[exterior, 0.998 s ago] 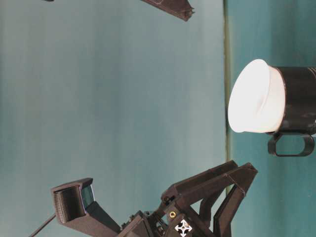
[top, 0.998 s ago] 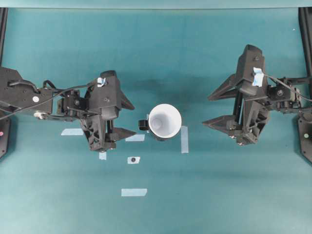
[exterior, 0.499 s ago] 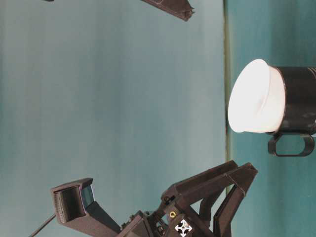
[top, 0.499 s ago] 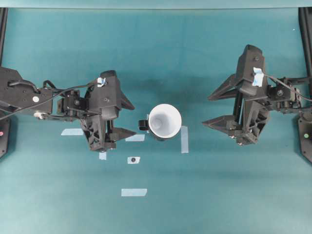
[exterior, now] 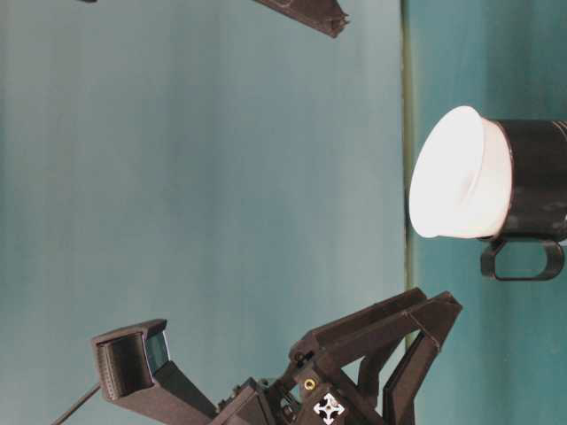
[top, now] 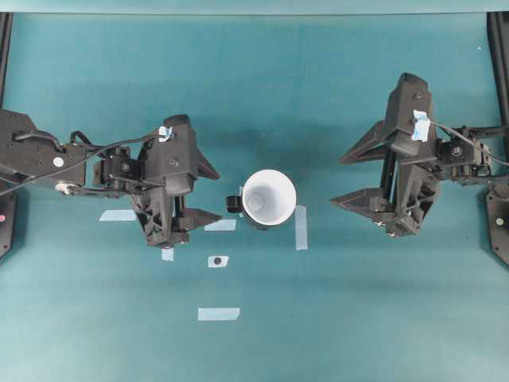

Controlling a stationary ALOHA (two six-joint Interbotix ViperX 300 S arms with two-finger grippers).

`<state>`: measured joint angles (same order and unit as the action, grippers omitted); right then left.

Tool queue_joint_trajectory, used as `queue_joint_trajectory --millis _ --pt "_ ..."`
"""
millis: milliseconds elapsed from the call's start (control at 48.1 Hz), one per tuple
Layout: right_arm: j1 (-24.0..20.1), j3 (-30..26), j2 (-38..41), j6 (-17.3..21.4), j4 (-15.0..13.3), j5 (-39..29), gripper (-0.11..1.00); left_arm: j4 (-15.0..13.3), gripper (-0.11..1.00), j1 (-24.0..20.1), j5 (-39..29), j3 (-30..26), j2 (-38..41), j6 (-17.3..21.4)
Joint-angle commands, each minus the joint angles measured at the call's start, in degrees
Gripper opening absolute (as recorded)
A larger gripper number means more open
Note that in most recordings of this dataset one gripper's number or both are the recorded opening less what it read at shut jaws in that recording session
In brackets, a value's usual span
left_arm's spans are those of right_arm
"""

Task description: Holding the cup holder with the left arm, the right arm places the cup into the cup holder.

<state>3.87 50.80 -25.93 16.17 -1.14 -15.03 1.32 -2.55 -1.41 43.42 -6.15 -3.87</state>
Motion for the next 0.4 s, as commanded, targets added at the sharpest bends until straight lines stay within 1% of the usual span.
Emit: queue_joint_trajectory --millis 0,374 --pt "-0.1 -0.4 -1.8 -0.3 0.0 0.3 0.93 0.2 0.91 0.1 0.7 -0.9 -0.9 -0.1" --pt "-0.1 0.0 -1.8 -0.3 -0.1 0.7 0.93 0.2 0.91 0.1 1.4 -1.1 -0.5 -0.1"
